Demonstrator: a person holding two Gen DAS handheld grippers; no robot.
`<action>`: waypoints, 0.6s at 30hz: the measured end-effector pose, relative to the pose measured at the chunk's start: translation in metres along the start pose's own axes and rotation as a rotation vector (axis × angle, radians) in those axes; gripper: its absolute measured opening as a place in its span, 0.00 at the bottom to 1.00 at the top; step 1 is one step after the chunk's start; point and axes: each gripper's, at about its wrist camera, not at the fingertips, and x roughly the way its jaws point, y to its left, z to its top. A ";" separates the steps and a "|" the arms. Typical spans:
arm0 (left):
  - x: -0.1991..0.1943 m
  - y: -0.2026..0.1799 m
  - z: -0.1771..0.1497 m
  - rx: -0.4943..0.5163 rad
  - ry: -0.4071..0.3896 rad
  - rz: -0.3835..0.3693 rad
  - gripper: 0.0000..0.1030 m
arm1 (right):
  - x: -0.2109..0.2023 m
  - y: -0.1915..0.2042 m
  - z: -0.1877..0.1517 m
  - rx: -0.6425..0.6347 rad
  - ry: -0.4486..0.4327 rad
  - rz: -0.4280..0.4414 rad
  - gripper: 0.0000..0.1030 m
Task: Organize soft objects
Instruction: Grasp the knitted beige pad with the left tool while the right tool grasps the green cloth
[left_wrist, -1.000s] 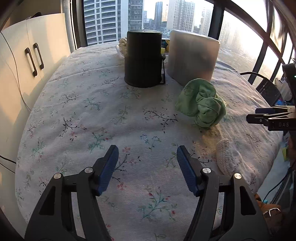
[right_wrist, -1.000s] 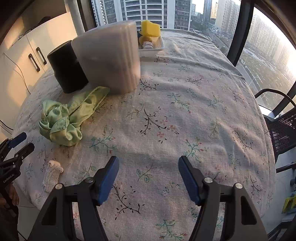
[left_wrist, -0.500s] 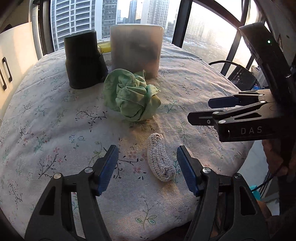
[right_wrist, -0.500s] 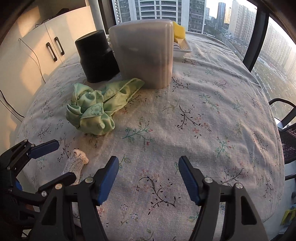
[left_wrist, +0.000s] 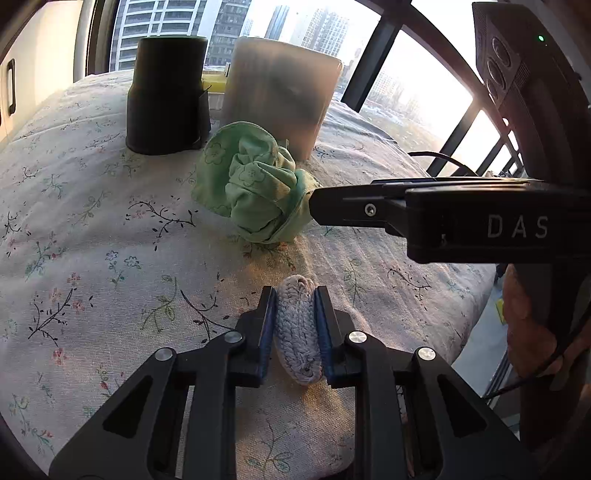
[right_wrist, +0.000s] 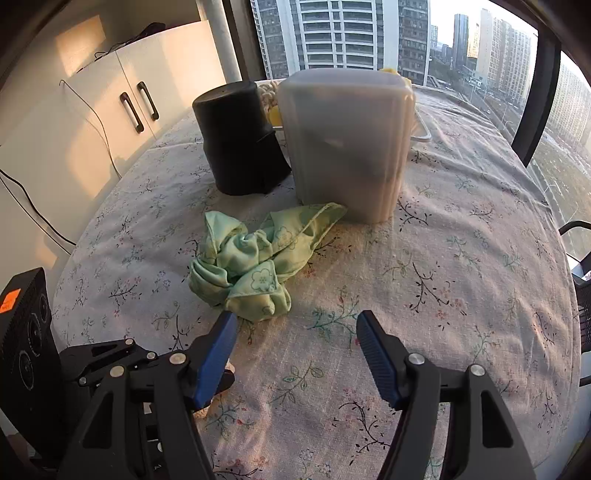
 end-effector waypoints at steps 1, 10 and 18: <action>-0.001 0.000 0.000 0.004 0.001 0.001 0.19 | 0.001 0.002 0.004 -0.002 -0.006 0.002 0.73; -0.007 0.001 0.000 -0.004 0.005 0.012 0.19 | 0.050 0.023 0.031 -0.039 0.058 0.004 0.82; -0.005 0.006 0.006 -0.041 -0.002 0.026 0.19 | 0.045 0.020 0.029 0.004 0.043 0.120 0.37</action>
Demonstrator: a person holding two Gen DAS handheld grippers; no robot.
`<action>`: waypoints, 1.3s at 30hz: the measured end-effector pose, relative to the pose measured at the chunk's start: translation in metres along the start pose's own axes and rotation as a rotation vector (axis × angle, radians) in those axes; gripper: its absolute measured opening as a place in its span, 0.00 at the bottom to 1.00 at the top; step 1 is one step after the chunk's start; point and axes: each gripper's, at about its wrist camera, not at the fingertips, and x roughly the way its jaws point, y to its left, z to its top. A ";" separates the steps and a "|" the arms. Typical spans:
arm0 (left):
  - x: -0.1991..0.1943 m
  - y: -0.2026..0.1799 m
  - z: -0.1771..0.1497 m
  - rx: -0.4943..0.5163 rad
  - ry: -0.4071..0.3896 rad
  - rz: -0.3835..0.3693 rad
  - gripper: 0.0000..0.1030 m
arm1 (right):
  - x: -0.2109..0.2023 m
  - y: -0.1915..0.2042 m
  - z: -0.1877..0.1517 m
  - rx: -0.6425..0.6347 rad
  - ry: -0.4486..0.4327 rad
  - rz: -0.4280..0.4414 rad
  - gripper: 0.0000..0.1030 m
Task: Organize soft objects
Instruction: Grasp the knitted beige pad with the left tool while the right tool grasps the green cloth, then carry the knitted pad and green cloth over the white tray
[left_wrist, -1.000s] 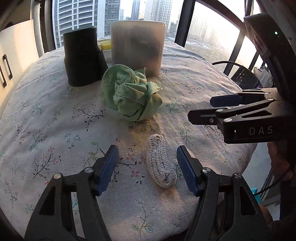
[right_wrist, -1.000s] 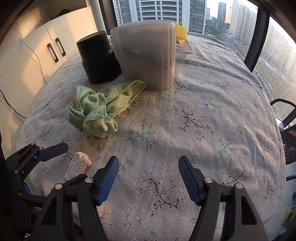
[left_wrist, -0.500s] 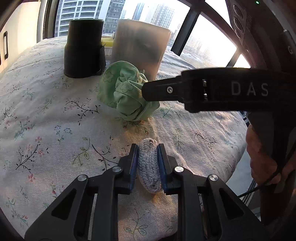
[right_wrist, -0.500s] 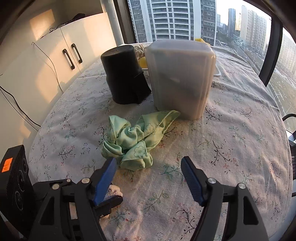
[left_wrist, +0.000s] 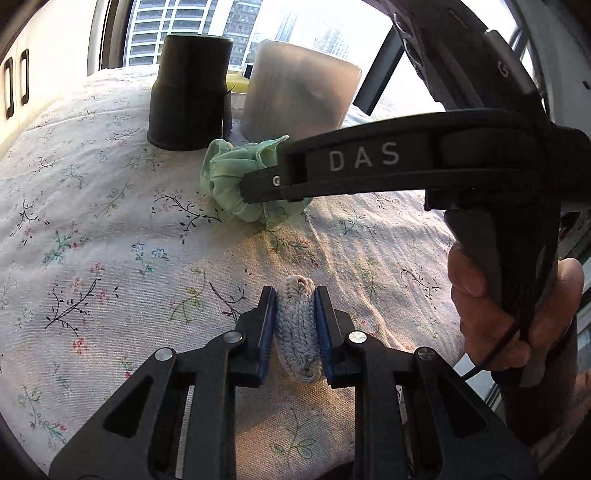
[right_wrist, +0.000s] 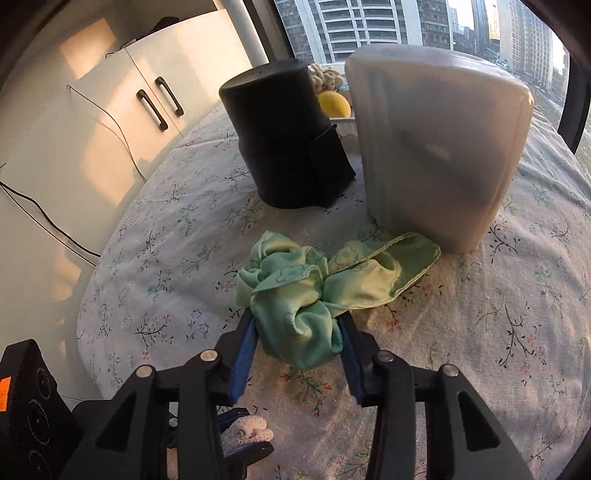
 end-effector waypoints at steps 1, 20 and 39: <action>-0.002 0.001 0.000 -0.001 -0.004 0.003 0.19 | -0.005 0.000 -0.002 -0.002 -0.002 -0.009 0.37; -0.042 0.049 0.044 -0.038 -0.140 0.178 0.19 | -0.094 -0.087 -0.025 0.168 -0.112 -0.241 0.34; -0.029 0.144 0.132 -0.084 -0.184 0.375 0.19 | -0.093 -0.153 0.042 0.200 -0.135 -0.380 0.34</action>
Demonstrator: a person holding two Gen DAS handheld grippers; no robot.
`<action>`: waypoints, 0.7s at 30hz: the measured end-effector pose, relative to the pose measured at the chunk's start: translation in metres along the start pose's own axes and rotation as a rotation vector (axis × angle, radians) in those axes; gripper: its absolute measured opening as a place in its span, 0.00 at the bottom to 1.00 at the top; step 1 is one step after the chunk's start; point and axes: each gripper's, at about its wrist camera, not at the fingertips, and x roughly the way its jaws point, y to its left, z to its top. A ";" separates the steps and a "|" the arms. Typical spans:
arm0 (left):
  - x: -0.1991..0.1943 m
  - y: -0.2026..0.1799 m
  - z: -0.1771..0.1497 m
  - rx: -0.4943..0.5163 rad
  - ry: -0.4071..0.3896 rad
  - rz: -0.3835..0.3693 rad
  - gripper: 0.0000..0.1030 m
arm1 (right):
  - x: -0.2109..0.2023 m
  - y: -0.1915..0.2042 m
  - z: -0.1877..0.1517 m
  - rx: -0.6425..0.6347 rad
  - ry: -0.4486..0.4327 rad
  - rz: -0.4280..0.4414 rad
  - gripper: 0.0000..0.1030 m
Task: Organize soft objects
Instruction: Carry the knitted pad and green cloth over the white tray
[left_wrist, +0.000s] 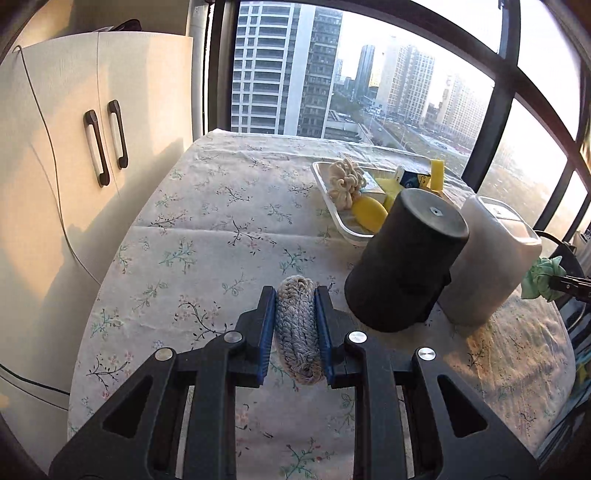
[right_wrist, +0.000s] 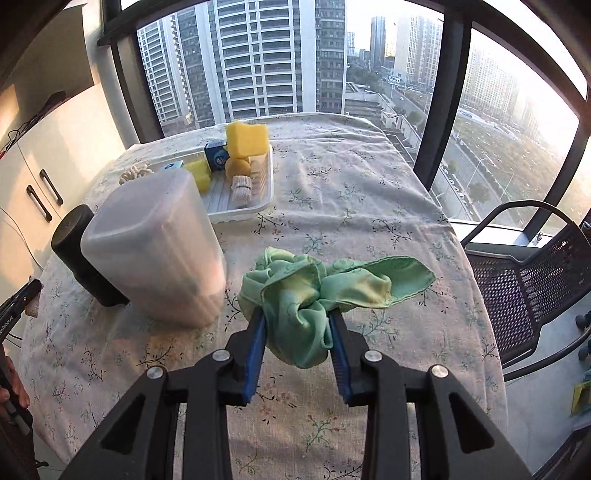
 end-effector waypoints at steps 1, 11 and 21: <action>0.005 0.002 0.007 0.011 -0.004 0.010 0.19 | 0.005 -0.002 0.007 -0.004 0.003 0.005 0.34; 0.075 0.017 0.070 0.021 0.033 -0.040 0.19 | 0.043 -0.008 0.076 0.005 0.004 0.013 0.34; 0.127 -0.011 0.128 0.046 0.082 -0.218 0.19 | 0.089 0.025 0.135 -0.057 0.042 0.116 0.34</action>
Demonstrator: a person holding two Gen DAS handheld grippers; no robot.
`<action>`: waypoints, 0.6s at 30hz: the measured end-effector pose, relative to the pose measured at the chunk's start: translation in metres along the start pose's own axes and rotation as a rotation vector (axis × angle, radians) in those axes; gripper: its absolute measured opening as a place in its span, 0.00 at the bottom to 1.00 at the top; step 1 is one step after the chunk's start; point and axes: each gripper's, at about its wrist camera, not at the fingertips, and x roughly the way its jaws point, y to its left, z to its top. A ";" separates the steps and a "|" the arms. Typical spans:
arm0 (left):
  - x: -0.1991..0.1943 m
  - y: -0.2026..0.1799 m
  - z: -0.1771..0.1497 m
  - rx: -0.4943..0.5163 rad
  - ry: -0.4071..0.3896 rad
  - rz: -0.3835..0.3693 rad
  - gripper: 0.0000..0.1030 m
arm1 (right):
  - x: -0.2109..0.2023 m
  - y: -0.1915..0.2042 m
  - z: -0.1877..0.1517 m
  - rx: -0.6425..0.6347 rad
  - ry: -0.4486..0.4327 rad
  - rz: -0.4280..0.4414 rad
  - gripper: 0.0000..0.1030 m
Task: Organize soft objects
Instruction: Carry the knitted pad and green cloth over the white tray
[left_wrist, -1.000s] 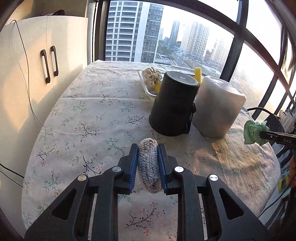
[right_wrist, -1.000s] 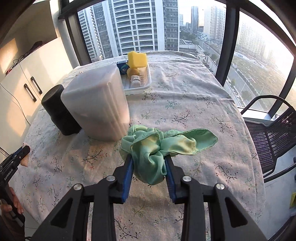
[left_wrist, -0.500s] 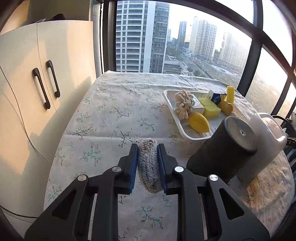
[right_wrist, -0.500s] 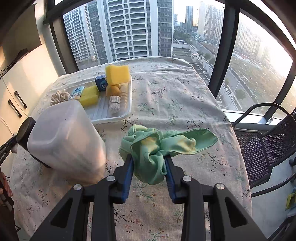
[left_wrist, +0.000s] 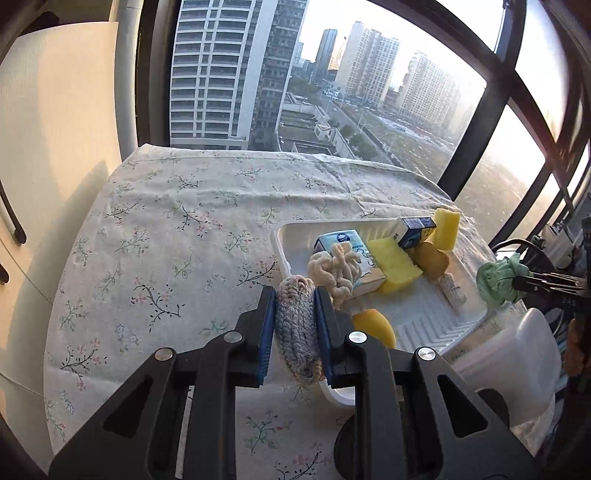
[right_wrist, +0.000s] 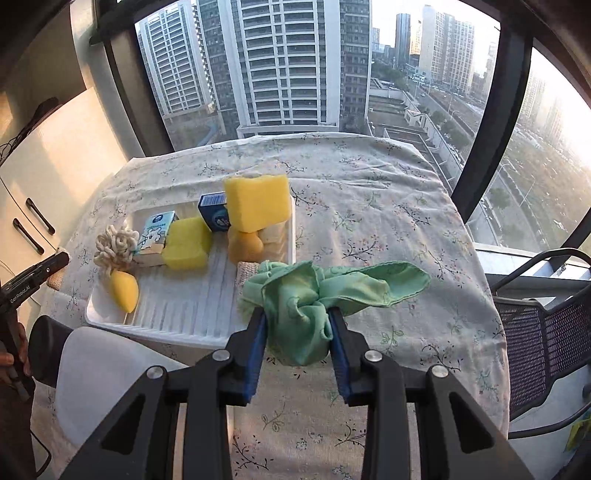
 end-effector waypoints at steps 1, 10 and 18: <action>0.005 -0.004 0.007 0.012 0.005 -0.019 0.19 | 0.004 0.003 0.005 -0.007 0.006 0.019 0.34; 0.062 -0.063 0.037 0.247 0.183 -0.166 0.19 | 0.044 0.031 0.040 -0.071 0.142 0.201 0.34; 0.095 -0.086 0.029 0.353 0.318 -0.237 0.19 | 0.081 0.038 0.046 -0.050 0.266 0.307 0.34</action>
